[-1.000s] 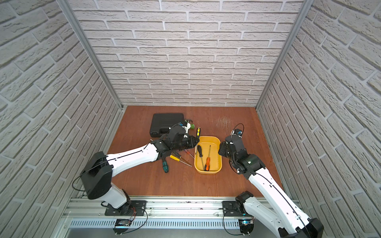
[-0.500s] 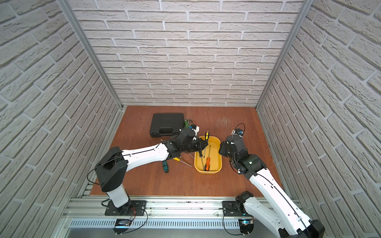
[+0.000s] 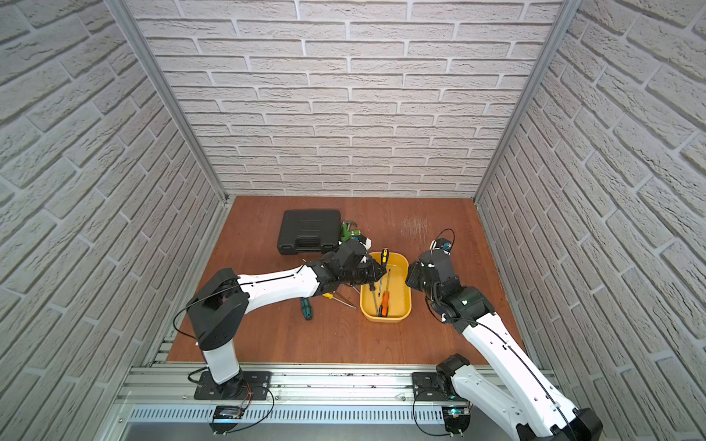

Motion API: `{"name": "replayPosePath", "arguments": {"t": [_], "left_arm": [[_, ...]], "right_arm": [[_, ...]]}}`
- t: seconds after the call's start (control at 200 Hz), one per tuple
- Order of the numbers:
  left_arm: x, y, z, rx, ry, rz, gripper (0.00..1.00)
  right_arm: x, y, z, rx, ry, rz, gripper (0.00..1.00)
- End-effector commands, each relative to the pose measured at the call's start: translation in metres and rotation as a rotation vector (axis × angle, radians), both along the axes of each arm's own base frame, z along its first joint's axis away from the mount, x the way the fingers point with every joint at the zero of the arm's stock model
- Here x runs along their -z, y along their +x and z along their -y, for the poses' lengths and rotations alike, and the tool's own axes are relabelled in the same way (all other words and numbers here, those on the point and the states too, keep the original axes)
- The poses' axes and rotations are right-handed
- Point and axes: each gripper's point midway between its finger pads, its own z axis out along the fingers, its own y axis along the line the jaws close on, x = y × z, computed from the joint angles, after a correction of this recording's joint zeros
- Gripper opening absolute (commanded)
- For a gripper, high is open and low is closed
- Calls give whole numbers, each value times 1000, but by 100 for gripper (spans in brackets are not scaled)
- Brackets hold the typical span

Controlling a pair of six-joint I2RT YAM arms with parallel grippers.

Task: Put the screwdriver on the desktop into the storage box
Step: Place the screwdriver in the storage box.

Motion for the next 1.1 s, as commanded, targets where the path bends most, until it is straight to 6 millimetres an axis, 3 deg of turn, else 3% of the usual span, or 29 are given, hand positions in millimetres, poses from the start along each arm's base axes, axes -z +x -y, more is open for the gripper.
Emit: {"name": "replayPosePath", "arguments": {"t": [0.0, 0.34, 0.515, 0.67, 0.875, 1.095], "left_arm": [[11, -1, 5, 8, -2, -16, 0], [22, -1, 3, 0, 11, -39, 1], [18, -1, 2, -1, 1, -35, 30], [10, -1, 2, -5, -12, -20, 44], [-15, 0, -1, 9, -26, 31, 44], [-80, 4, -38, 6, 86, 257, 42]], "right_arm": [[-1, -1, 6, 20, -9, 15, 48], [-1, -2, 6, 19, -9, 15, 48], [-2, -1, 6, 19, -10, 18, 48], [-2, -1, 6, 16, -7, 19, 48], [-3, -1, 5, 12, -7, 18, 47], [-2, 1, 1, -8, -7, 11, 47]]}}
